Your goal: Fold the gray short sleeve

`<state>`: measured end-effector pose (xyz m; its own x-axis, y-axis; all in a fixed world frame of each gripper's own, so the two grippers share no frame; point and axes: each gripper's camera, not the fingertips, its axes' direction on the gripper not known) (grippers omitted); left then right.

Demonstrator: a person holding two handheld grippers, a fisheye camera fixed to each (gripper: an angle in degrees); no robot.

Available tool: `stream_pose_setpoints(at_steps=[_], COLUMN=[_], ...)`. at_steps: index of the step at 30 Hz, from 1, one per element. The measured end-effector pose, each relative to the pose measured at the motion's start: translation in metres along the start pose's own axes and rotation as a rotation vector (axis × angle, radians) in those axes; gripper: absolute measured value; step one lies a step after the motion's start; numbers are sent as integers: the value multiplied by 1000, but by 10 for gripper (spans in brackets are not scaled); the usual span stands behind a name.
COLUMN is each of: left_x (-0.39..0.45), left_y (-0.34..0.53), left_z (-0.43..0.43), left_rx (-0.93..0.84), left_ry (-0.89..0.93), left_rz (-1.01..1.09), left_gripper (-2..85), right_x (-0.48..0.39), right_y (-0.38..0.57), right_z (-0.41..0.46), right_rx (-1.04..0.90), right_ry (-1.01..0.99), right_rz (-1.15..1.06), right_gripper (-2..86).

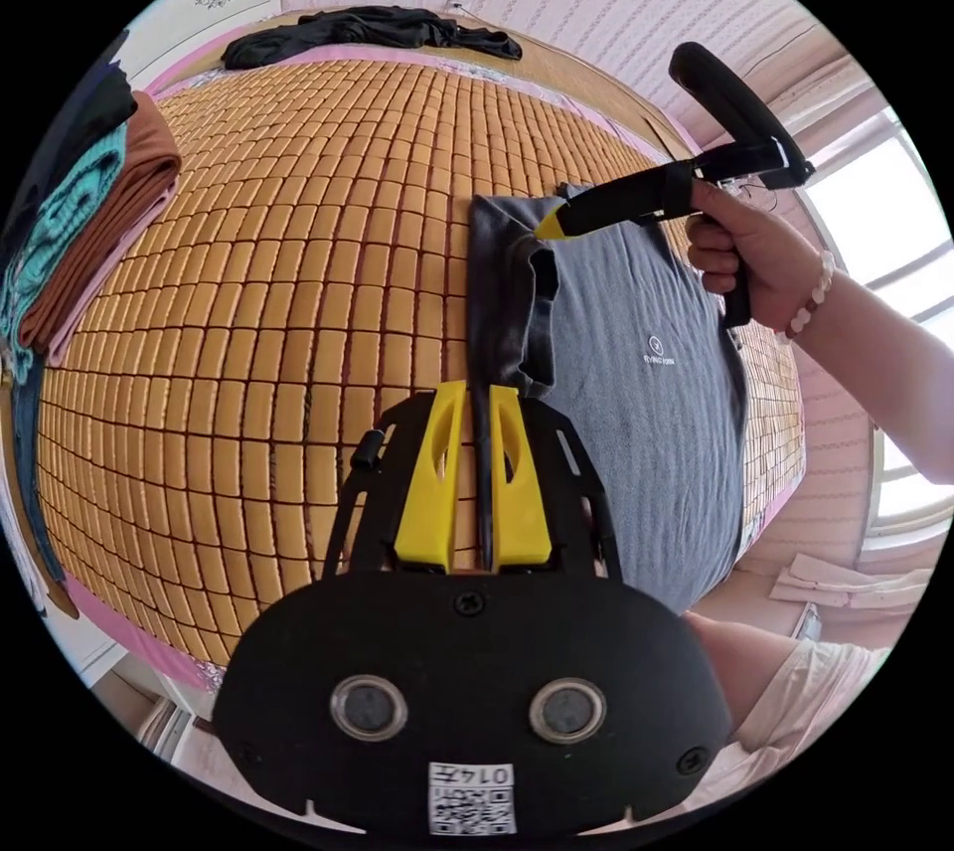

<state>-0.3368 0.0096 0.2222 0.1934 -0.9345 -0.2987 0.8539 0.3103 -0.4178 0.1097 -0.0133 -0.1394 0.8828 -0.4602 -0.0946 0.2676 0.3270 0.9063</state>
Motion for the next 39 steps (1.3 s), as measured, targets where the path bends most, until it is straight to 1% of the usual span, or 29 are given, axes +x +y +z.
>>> stream_pose_setpoints(at_steps=[2,4,6,9,11,13,16,19,20,21,23,24,25,26,31,36,39], left_x=[0,0,-1,-5,-14,-24,-43,-52,-53,-53,-52,-52,-52,-52,-51,-52,-52], left_y=[6,6,6,10,16,23,37,47,48,49,51,51,52,52,55,57,59], left_z=[-6,1,13,26,20,9,-1,7,10,11,15,16,19,21,23,32,39], left_rx=[17,-14,-44,-64,-29,13,52,41,33,34,44,44,44,44,69,48,46], left_ry=[47,89,84,60,48,27,52,57,48,45,42,42,40,37,18,-15,-26], left_rz=[33,51,72,87,46,0,-77,-106,-103,-99,-88,-89,-91,-92,-99,-167,-206], left_gripper=[72,83,79,35,4,-3,-8,-9,-10,-10,-10,-10,-10,-10,-10,-10,-10], right_x=[-7,-10,-10,-7,-16,-28,-44,-32,-22,-17,-2,1,4,4,-13,-37,-44], right_y=[-10,-17,-20,-29,-44,-56,-69,-55,-48,-45,-36,-35,-35,-37,-67,-110,-122], right_z=[-4,-5,-5,-5,-6,-6,-7,-6,1,5,26,30,36,35,16,34,50], right_rx=[8,-5,-1,22,42,58,67,65,26,0,-82,-94,-113,-103,-25,-138,-224], right_ry=[-26,-11,10,-72,-91,-81,-28,80,104,99,39,25,-1,-11,-80,-39,65], right_rz=[-27,-24,-17,-3,-34,-77,-100,17,81,107,160,165,167,161,66,-63,-107], right_gripper=[-4,-4,-4,-4,-2,-1,6,32,75,97,93,86,62,28,10,13,25])
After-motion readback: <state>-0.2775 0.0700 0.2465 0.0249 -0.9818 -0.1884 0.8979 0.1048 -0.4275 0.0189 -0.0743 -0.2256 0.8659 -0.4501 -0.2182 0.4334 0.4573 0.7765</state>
